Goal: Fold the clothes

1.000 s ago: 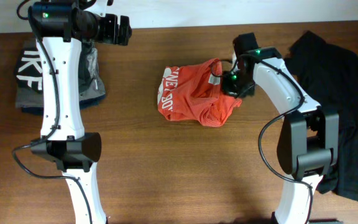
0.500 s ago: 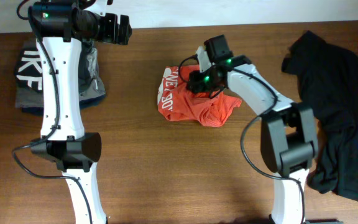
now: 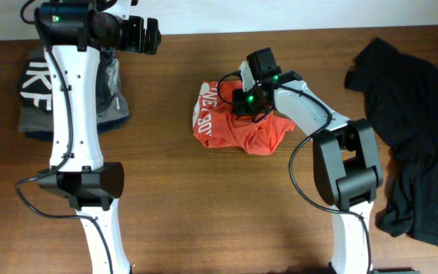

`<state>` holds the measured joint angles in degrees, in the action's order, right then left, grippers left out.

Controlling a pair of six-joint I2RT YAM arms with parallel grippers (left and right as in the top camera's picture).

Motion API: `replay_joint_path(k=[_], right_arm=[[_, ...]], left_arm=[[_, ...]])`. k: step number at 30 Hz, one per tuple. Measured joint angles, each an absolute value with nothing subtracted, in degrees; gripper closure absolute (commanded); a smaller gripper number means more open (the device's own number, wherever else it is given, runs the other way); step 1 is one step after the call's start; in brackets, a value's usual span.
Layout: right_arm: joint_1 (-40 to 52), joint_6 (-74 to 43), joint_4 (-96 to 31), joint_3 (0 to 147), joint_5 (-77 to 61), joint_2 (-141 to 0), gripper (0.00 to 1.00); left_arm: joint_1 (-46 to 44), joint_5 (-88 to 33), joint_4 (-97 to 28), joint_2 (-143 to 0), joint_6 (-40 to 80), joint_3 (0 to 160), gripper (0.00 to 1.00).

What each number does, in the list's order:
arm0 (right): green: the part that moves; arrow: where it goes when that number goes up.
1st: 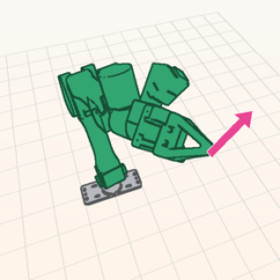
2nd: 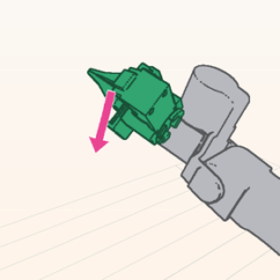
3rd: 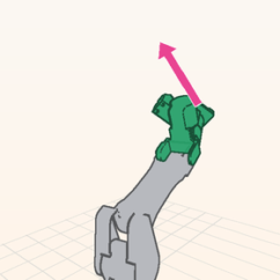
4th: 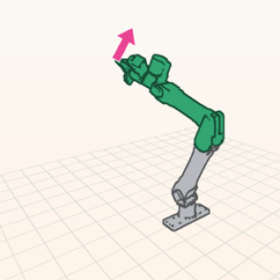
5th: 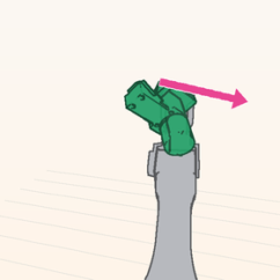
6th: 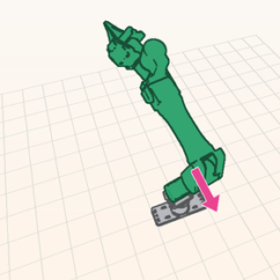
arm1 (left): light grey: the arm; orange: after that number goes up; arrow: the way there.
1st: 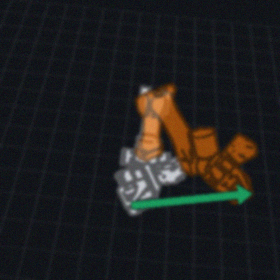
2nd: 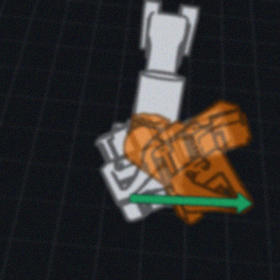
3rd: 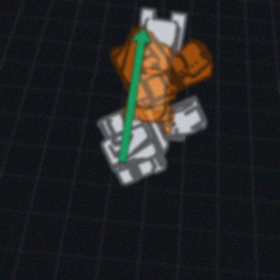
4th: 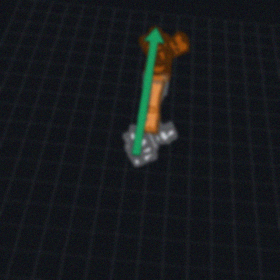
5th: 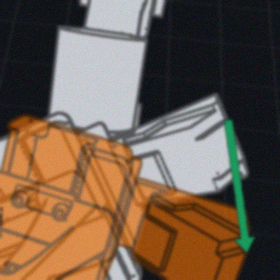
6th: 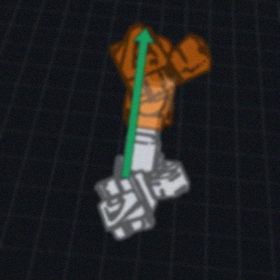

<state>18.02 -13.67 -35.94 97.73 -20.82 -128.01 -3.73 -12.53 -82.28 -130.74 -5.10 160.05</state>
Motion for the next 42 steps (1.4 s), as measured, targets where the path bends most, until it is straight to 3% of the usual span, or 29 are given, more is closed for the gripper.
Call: replay_joint_path(k=[14, 15, 16, 17, 18, 19, 20, 23, 26, 28, 29, 31, 42], right_arm=[[9.3, -13.9, -60.8, 108.4, -22.9, -124.0, 0.96], [8.4, -13.6, -62.1, 108.5, -22.4, -123.5, 0.87], [6.9, -13.3, -63.5, 108.5, -20.6, -123.4, 0.7], [6.4, -12.8, -63.9, 108.4, -19.6, -123.4, 0.37], [6.1, -12.4, -63.9, 108.2, -18.4, -123.4, 0.18], [5.9, -11.9, -63.8, 108.1, -17.2, -123.4, 0.07], [5.9, -11.5, -63.6, 107.9, -16.0, -123.4, 0.03], [5.8, -10.3, -63.6, 107.7, -12.6, -123.4, 0.03], [5.7, -9.8, -64.3, 107.7, -11.8, -123.4, 0.11], [5.6, -9.1, -65.1, 107.7, -12.3, -123.4, 0.25], [5.6, -7.8, -65.6, 107.7, -13.4, -123.4, 0.39], [5.6, -6.1, -66.0, 107.6, -14.9, -123.4, 0.49], [8.7, 1.9, -56.4, 98.6, -17.0, -123.4, 0.54]], left_arm=[[-3.7, -11.2, -82.3, -130.7, -5.1, 160.0, 0.01], [-3.7, -11.2, -82.3, -130.7, -5.1, 160.0, 0.01], [-3.7, -11.2, -82.2, -130.7, -5.1, 160.0, 0.01], [-3.7, -11.1, -82.3, -130.7, -5.1, 160.0, 0.01], [-3.7, -11.0, -82.2, -130.7, -5.1, 160.0, 0.01], [-3.7, -11.0, -82.2, -130.7, -5.1, 160.0, 0.01], [-3.7, -11.0, -82.2, -130.7, -5.1, 160.0, 0.01], [-3.7, -11.0, -82.2, -130.7, -5.1, 160.0, 0.01], [-3.7, -11.0, -82.2, -130.7, -5.1, 160.0, 0.01], [-3.7, -11.0, -82.2, -130.7, -5.1, 160.0, 0.01], [-3.7, -11.0, -82.3, -130.7, -5.1, 160.0, 0.01], [-3.7, -11.0, -82.3, -130.7, -5.1, 160.0, 0.01], [-3.7, -11.0, -82.6, -130.7, -5.1, 160.0, 0.01]])
